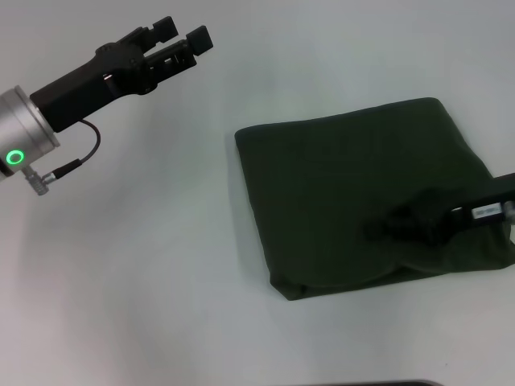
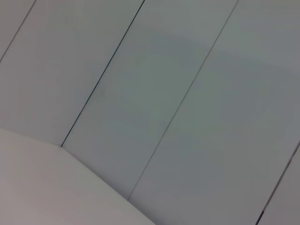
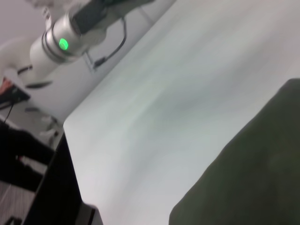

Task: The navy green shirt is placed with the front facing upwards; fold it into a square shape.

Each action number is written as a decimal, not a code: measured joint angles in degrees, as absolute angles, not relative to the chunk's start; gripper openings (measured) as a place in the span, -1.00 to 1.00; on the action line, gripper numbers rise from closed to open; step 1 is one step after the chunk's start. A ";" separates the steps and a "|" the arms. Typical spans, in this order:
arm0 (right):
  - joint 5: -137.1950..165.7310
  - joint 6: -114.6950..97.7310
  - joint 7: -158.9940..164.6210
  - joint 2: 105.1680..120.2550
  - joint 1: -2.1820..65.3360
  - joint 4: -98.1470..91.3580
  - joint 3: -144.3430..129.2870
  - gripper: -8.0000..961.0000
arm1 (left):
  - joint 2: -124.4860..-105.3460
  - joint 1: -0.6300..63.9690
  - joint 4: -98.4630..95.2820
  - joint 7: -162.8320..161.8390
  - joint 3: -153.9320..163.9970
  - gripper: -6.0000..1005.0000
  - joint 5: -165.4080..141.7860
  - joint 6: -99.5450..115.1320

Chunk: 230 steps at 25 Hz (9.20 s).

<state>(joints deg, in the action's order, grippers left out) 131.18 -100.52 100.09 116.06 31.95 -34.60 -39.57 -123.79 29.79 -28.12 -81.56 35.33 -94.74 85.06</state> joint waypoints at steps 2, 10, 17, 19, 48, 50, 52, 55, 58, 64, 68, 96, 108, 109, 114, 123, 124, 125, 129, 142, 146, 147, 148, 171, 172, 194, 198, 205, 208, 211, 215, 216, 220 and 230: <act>131.29 -99.22 100.47 116.60 32.51 -34.35 -41.60 -0.98 | -123.80 29.78 -28.11 -81.55 35.33 0.80 -94.74 85.07; 133.41 -94.05 103.32 117.22 33.15 -33.26 -45.00 -0.98 | -123.83 29.56 -27.97 -81.02 35.33 0.80 -94.74 85.07; 133.95 -93.23 103.84 117.30 33.28 -33.22 -45.73 -0.98 | -123.83 29.71 -27.94 -80.91 35.33 0.80 -94.74 85.03; 133.95 -92.96 103.87 117.32 33.38 -33.06 -45.87 -0.98 | -123.83 29.71 -27.94 -80.88 35.33 0.80 -94.74 85.02; 126.38 -94.65 102.93 115.16 31.69 -39.33 -34.99 -0.95 | -123.51 29.00 -28.31 -80.85 35.10 0.80 -94.57 87.16; 126.38 -92.39 104.19 114.56 30.94 -39.27 -33.75 -0.92 | -123.47 28.71 -28.38 -80.85 35.07 0.80 -94.47 87.20; 126.31 -90.46 105.09 114.04 30.12 -39.00 -32.37 -0.88 | -123.47 28.64 -28.39 -80.85 35.07 0.80 -94.45 87.25; 126.27 -89.29 106.08 113.58 29.10 -38.77 -30.35 -0.83 | -123.47 28.64 -28.39 -80.85 35.09 0.80 -94.44 87.27; 126.26 -88.82 107.63 113.15 28.16 -38.74 -28.92 -0.77 | -123.47 28.65 -28.45 -80.85 35.08 0.80 -94.39 87.28; 126.25 -88.30 108.80 112.73 26.68 -38.76 -25.03 -0.58 | -123.40 28.93 -28.48 -80.85 35.06 0.80 -94.53 86.91; 126.16 -88.54 108.66 112.71 26.79 -38.75 -23.96 -0.17 | -123.39 29.00 -28.48 -80.85 35.06 0.80 -94.57 86.79; 126.50 -73.60 108.60 115.28 31.67 -32.53 -32.70 -0.96 | -123.39 29.18 -28.56 -80.67 35.02 0.80 -94.74 86.50; 125.83 -72.87 107.56 115.71 32.05 -32.62 -33.57 -0.97 | -123.38 29.36 -28.56 -80.67 35.20 0.80 -94.67 85.43; 125.29 -73.52 107.04 115.68 31.80 -32.93 -33.11 -0.96 | -123.39 29.41 -28.56 -80.68 35.21 0.80 -94.60 85.43; 121.46 -76.42 106.09 114.98 29.54 -34.87 -31.90 -0.95 | -123.38 29.44 -28.56 -80.68 35.24 0.80 -94.46 85.41; 122.08 -77.12 106.49 114.29 27.92 -35.03 -32.35 -0.94 | -123.41 29.59 -28.56 -80.68 35.33 0.80 -94.49 85.58; 122.50 -77.03 106.51 114.40 27.97 -35.01 -32.42 -0.93 | -123.43 29.59 -28.56 -80.68 35.33 0.80 -94.51 85.58; 122.96 -76.91 106.56 114.52 28.09 -34.99 -32.47 -0.93 | -123.45 29.60 -28.56 -80.68 35.33 0.80 -94.52 85.58; 125.59 -75.08 107.97 115.07 28.98 -34.88 -32.64 -0.92 | -123.44 29.62 -28.56 -80.67 35.33 0.80 -94.46 85.73; 128.72 -73.54 109.33 115.99 30.73 -35.41 -32.87 -0.90 | -123.39 29.78 -28.56 -80.68 35.33 0.80 -94.54 85.43; 123.87 -76.51 107.55 115.62 29.10 -36.75 -32.57 -0.89 | -123.39 29.79 -28.56 -80.72 35.27 0.80 -94.54 85.44; 122.16 -77.39 106.97 115.46 28.48 -37.40 -32.49 -0.89 | -123.38 29.79 -28.56 -80.73 35.27 0.80 -94.54 85.49; 120.50 -78.30 106.57 115.37 27.91 -38.07 -32.38 -0.89 | -123.38 29.79 -28.56 -80.73 35.26 0.80 -94.54 85.63; 107.92 -97.22 94.76 115.92 22.85 -38.40 -24.71 -0.22 | -121.60 24.66 -28.56 -79.72 35.76 0.80 -94.78 96.22; 107.98 -97.74 93.56 115.92 22.83 -37.93 -24.80 -0.15 | -121.59 24.19 -28.57 -78.73 36.05 0.80 -94.79 97.26; 108.44 -98.75 85.64 115.91 19.92 -35.88 -23.97 0.57 | -123.20 19.70 -28.55 -72.82 45.17 0.80 -99.57 101.69; 108.52 -98.78 86.69 115.64 19.80 -36.20 -23.98 0.56 | -123.80 19.52 -28.00 -70.45 45.63 0.80 -100.65 100.33; 108.55 -98.80 88.51 114.90 19.77 -36.30 -23.85 0.56 | -123.96 19.93 -23.48 -64.13 45.86 0.80 -100.71 94.28; 108.56 -98.20 88.57 114.89 19.79 -36.25 -23.85 0.56 | -124.01 19.82 -21.82 -61.35 45.92 0.80 -100.71 93.33; 108.58 -97.77 88.61 115.03 19.95 -36.17 -23.86 0.56 | -124.01 19.42 -20.92 -58.82 45.92 0.80 -100.71 93.23; 108.58 -97.73 89.50 115.11 20.22 -36.32 -23.88 0.56 | -124.01 19.00 -19.89 -55.79 45.97 0.80 -100.70 93.20; 108.58 -97.76 89.81 115.03 20.28 -36.32 -23.89 0.56 | -124.00 19.00 -19.56 -55.30 45.98 0.80 -100.64 93.19; 108.58 -98.45 90.26 114.87 20.36 -36.33 -24.03 0.56 | -124.00 19.15 -19.20 -55.30 45.98 0.80 -100.61 93.23; 108.59 -98.61 89.34 115.45 20.35 -36.30 -25.41 0.56 | -123.83 19.47 -19.41 -57.12 45.96 0.80 -100.71 94.27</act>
<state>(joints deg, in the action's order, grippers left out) 108.59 -98.61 89.34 115.45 20.35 -36.30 -25.41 -123.83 19.47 -19.41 -57.12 45.96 -100.71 94.27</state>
